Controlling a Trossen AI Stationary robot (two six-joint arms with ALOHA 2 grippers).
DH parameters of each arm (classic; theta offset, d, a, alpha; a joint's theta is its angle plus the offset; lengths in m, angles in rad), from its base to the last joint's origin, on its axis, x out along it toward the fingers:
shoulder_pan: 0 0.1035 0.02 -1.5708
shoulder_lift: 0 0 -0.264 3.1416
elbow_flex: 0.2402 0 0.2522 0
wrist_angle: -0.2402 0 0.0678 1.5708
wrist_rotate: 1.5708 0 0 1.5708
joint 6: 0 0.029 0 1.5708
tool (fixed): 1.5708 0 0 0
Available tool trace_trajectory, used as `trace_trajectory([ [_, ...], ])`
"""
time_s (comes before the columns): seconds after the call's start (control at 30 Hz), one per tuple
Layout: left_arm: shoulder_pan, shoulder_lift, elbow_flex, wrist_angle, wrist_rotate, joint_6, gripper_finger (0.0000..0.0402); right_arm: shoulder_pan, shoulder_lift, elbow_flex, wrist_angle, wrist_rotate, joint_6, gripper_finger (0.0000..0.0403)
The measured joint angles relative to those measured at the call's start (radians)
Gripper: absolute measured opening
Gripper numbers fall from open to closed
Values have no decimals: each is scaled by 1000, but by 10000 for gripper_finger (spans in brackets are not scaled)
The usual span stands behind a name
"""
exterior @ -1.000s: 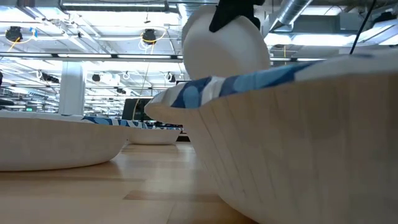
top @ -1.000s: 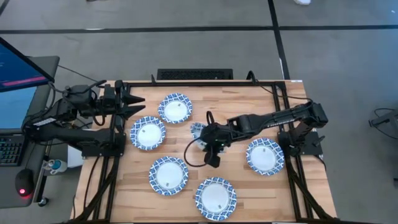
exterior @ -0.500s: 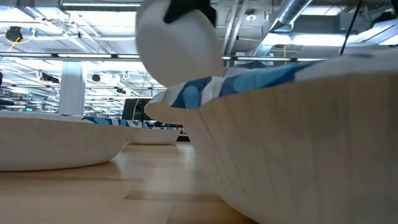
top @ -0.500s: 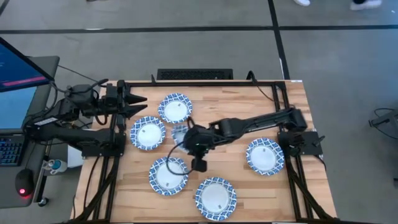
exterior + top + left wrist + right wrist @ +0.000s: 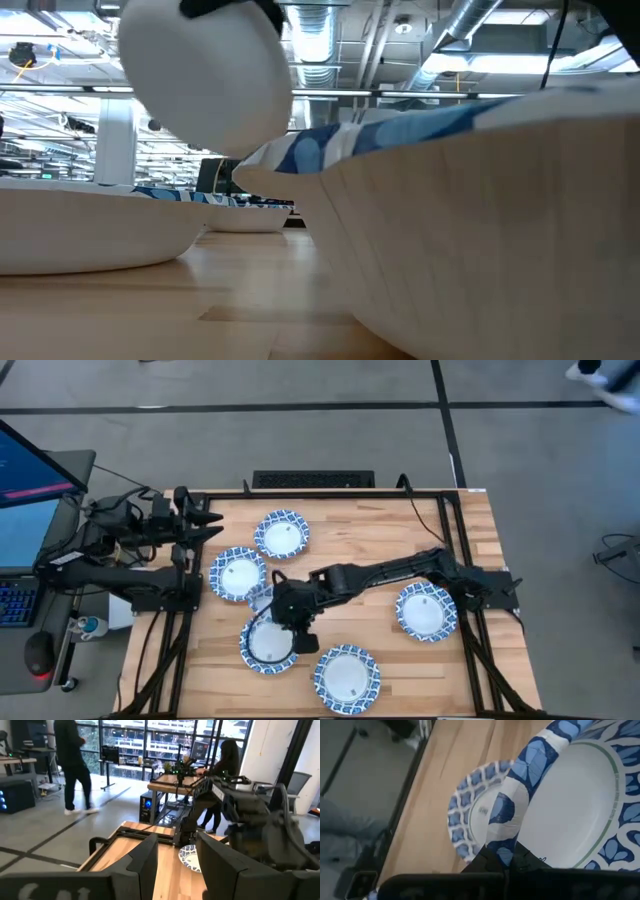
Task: Nest bowls inside each other
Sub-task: Stack the blue patterned bowl on the blue bowl
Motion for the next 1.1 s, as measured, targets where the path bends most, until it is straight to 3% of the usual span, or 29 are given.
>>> trace_trajectory([
  [0.3,0,7,0,-66,-1,-54,125,34,110,74,81,1,-2,2],
  [0.5,0,10,0,-71,73,-65,125,68,112,83,109,69,21,2],
  [0.8,0,10,0,-67,77,-60,125,85,138,81,161,90,67,5],
  [1.1,0,10,0,-68,100,-60,125,86,145,81,189,84,46,89],
])
